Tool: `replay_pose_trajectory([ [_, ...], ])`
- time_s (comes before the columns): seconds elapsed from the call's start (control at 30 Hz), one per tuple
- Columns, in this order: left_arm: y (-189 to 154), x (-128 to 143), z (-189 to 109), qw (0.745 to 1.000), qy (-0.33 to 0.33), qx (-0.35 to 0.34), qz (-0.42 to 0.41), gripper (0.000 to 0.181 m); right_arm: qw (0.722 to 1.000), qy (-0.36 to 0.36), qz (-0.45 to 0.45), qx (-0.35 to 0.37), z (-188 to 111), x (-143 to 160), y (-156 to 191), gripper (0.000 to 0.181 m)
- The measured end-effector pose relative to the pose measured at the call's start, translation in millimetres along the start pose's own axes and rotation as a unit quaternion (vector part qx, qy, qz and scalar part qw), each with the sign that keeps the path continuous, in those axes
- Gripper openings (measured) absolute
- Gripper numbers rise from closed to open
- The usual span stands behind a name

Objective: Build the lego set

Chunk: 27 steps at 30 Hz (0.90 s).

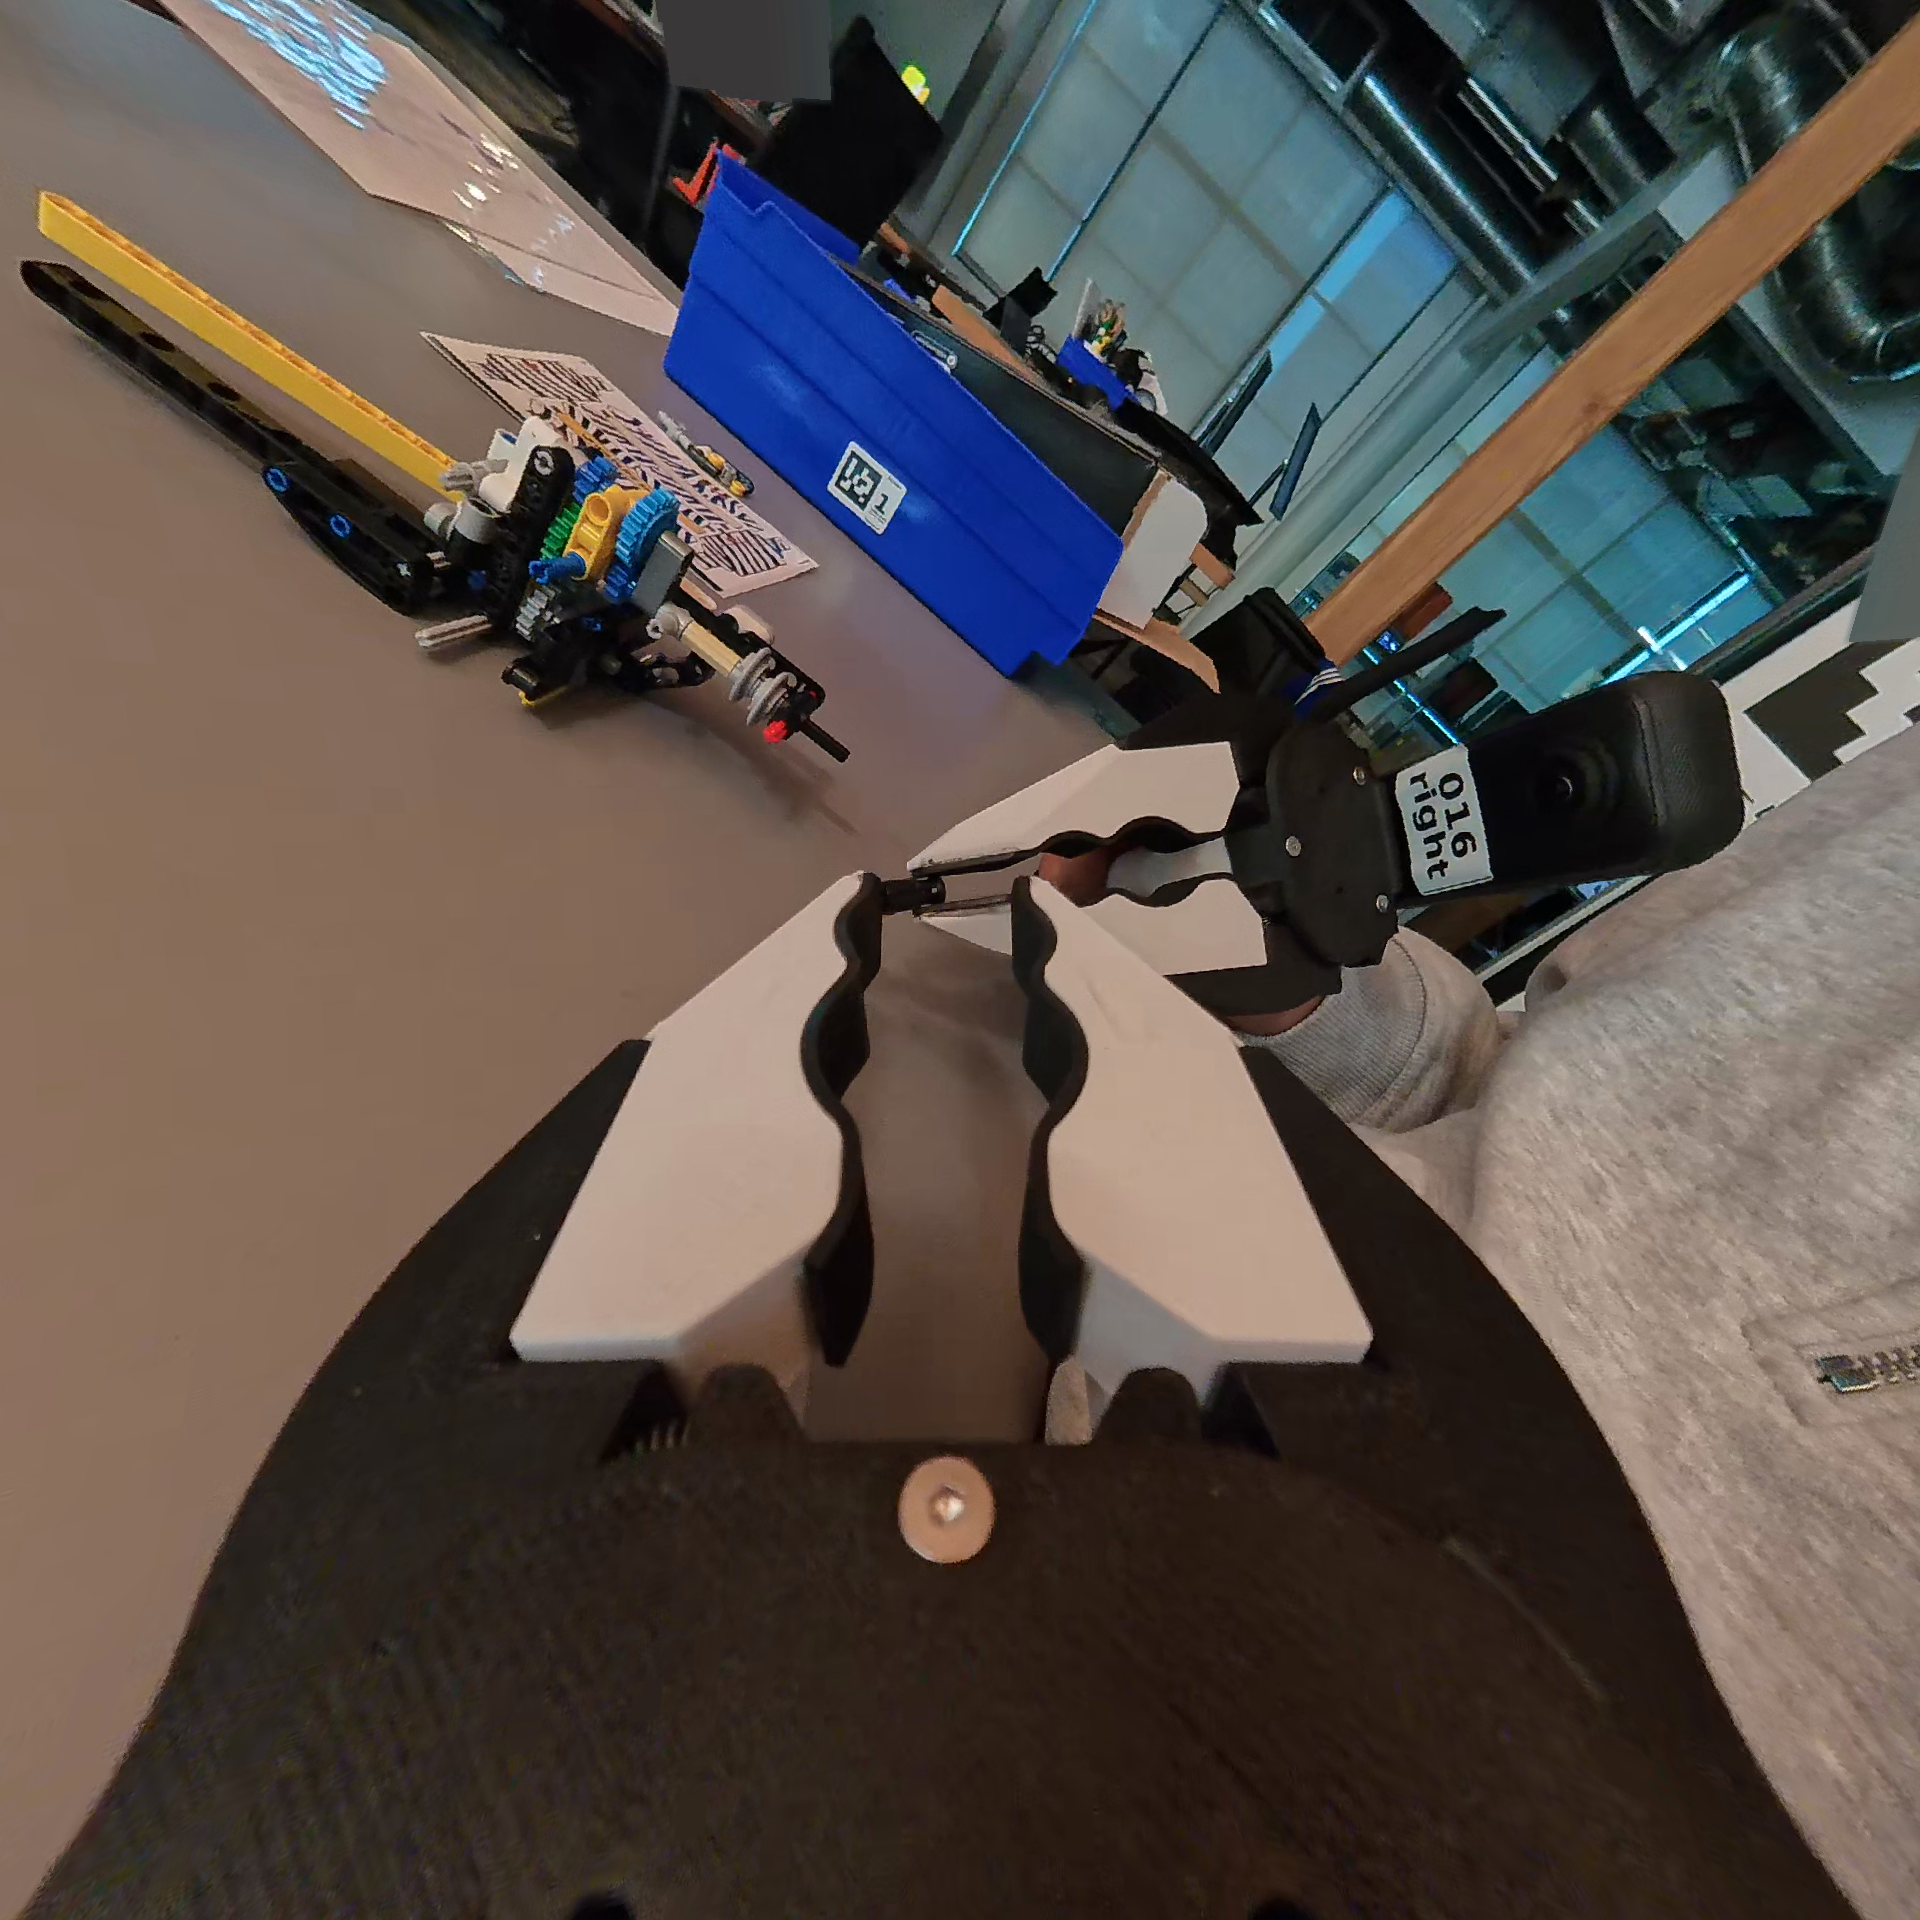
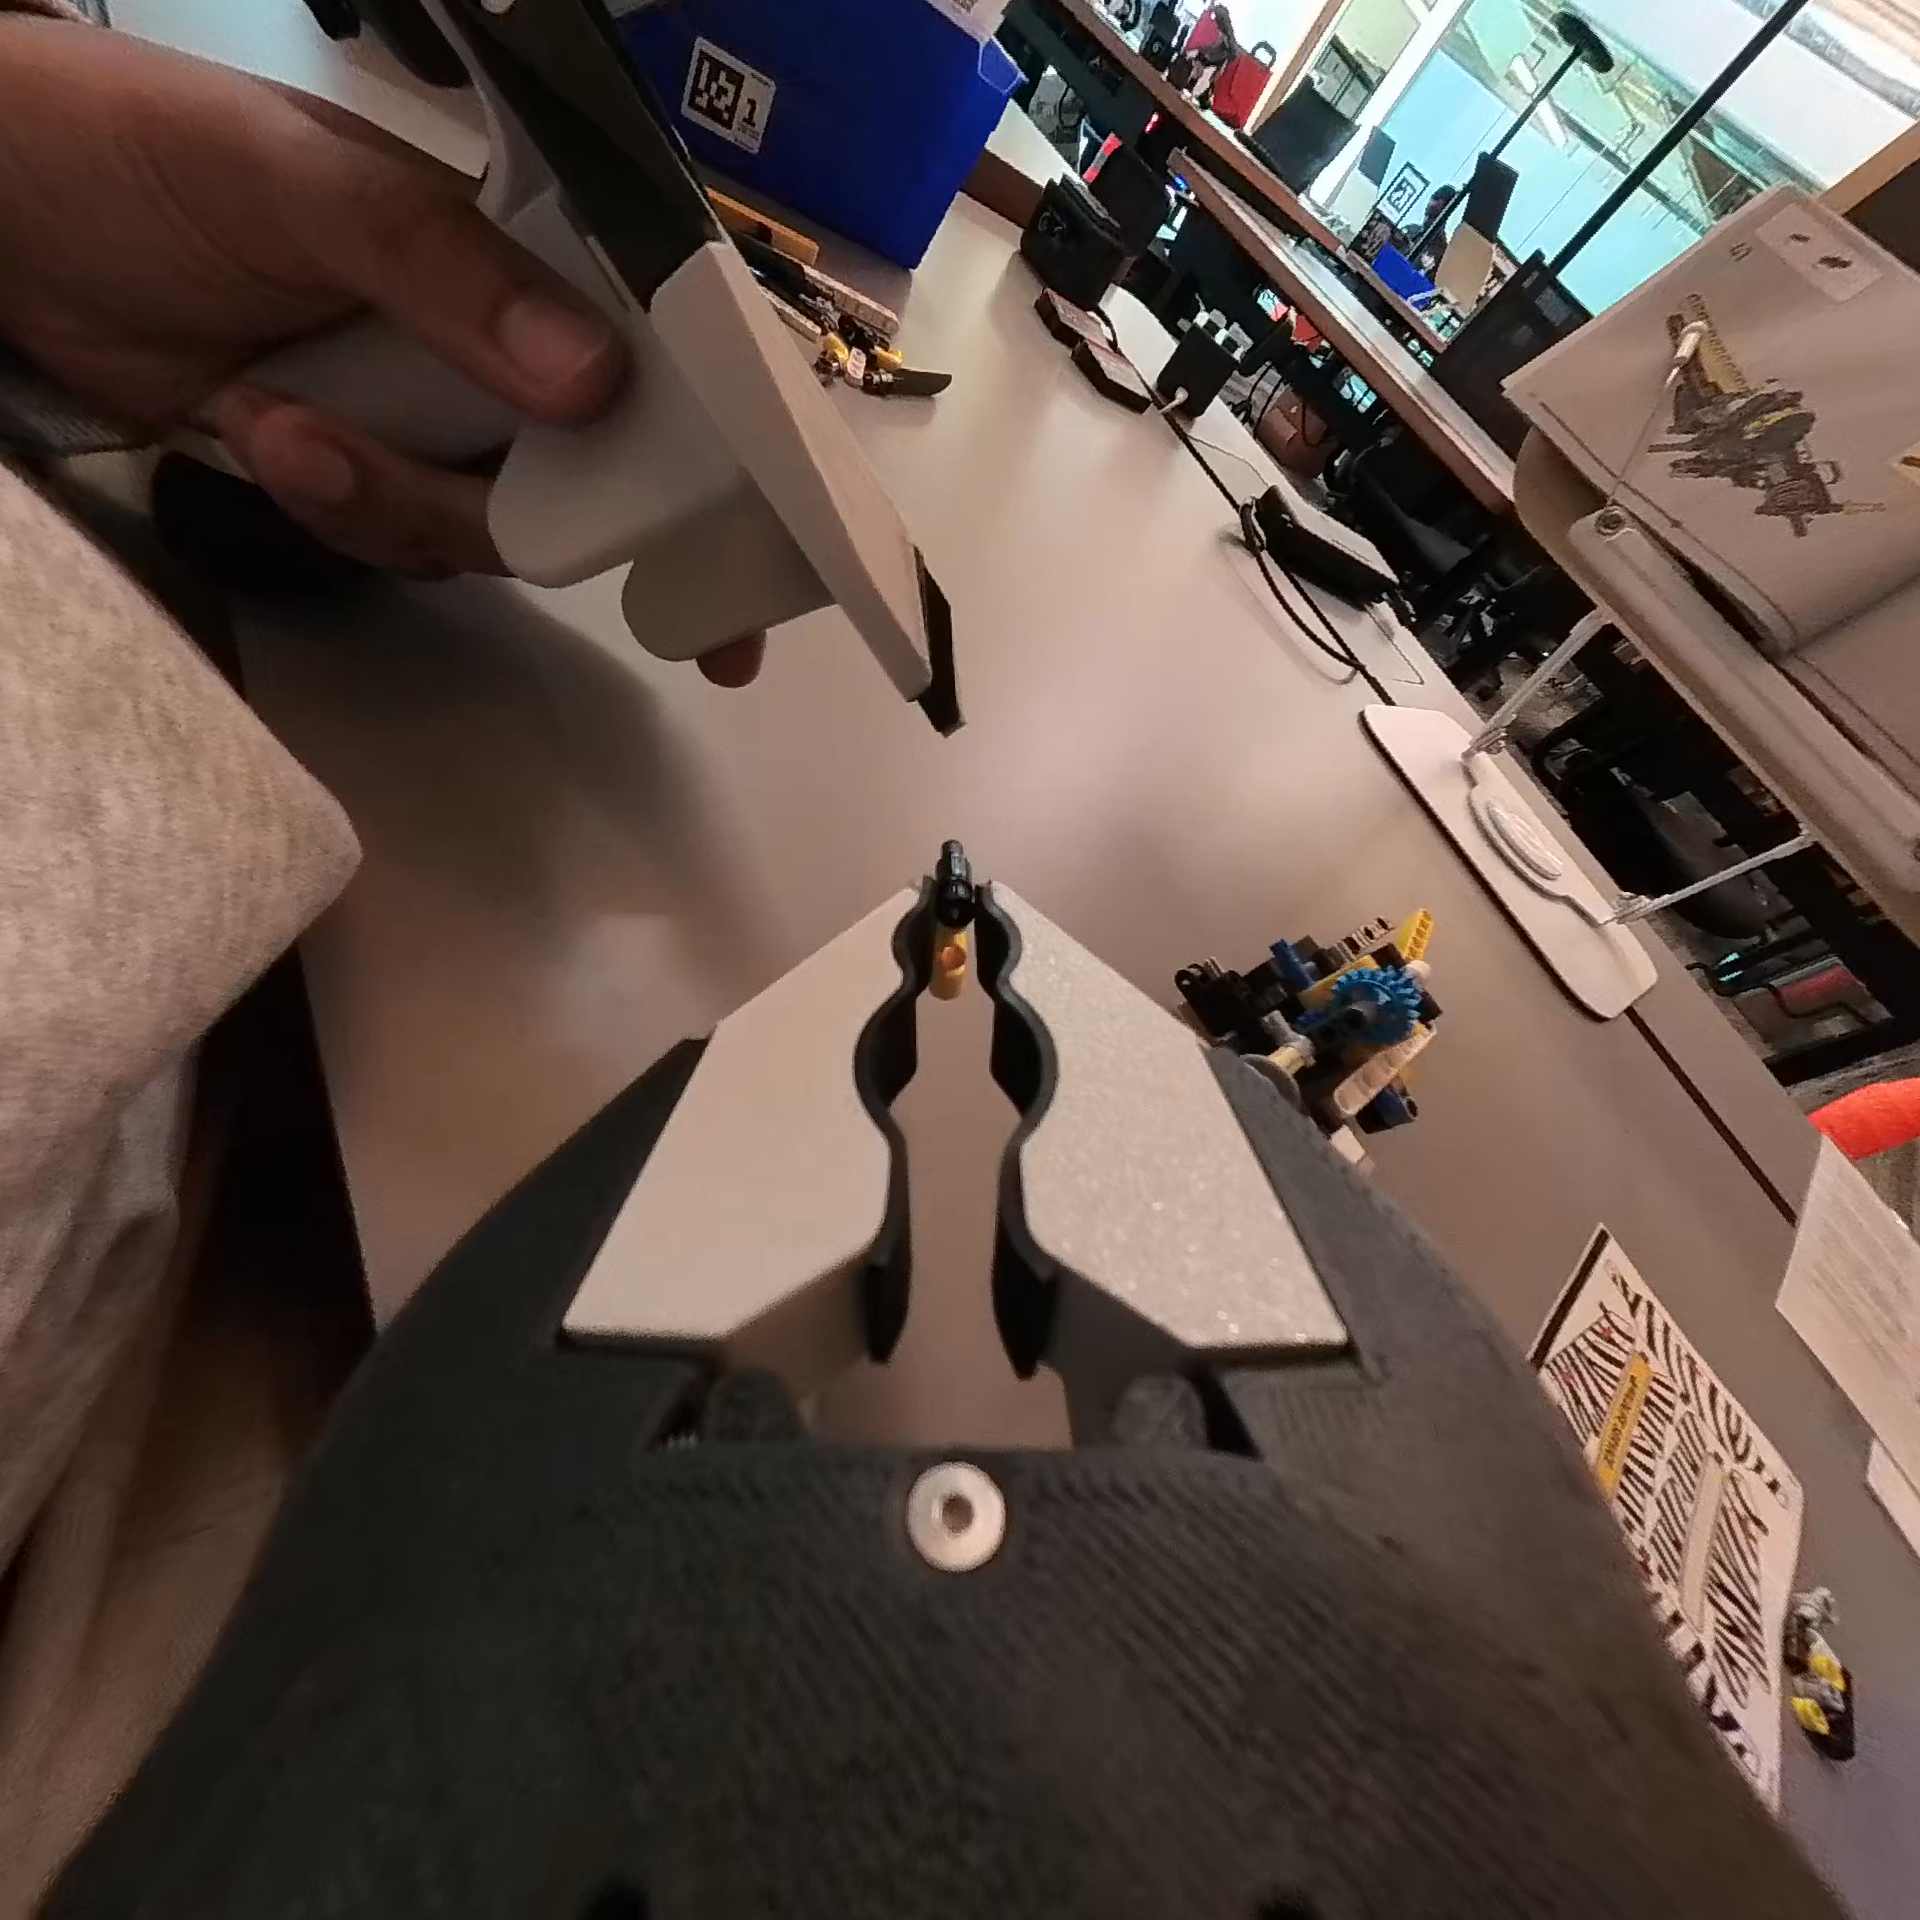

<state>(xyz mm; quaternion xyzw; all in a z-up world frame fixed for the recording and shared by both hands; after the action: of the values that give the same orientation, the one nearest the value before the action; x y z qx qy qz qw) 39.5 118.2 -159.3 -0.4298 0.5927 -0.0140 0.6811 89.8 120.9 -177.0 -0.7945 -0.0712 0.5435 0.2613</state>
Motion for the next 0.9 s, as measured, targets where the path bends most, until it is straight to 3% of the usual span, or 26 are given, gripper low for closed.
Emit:
replay_pose_trajectory([
  [0.77, 1, 0, 0, 1.0, 0.001, -0.003, -0.002, 0.021, 1.0, 0.019, -0.018, -0.008, 3, 5, 0, 0.006],
  [0.9, 1, 0, 0, 1.0, 0.001, -0.004, -0.002, 0.021, 0.998, 0.062, -0.016, -0.007, 5, 18, -2, 0.006],
])
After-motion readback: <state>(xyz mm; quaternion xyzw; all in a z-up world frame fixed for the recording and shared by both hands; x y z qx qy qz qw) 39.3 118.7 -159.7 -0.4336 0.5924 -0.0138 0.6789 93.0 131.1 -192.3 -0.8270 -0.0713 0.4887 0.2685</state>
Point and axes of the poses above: each gripper's, where its closed fingertips meet, z out along the fingers, x out of its underside, y = z × x across the jaws, the point moved 2 cm from there along -z, back along the fingers, and after that the axes turned 3 degrees about -y, right-handed, at the moved point
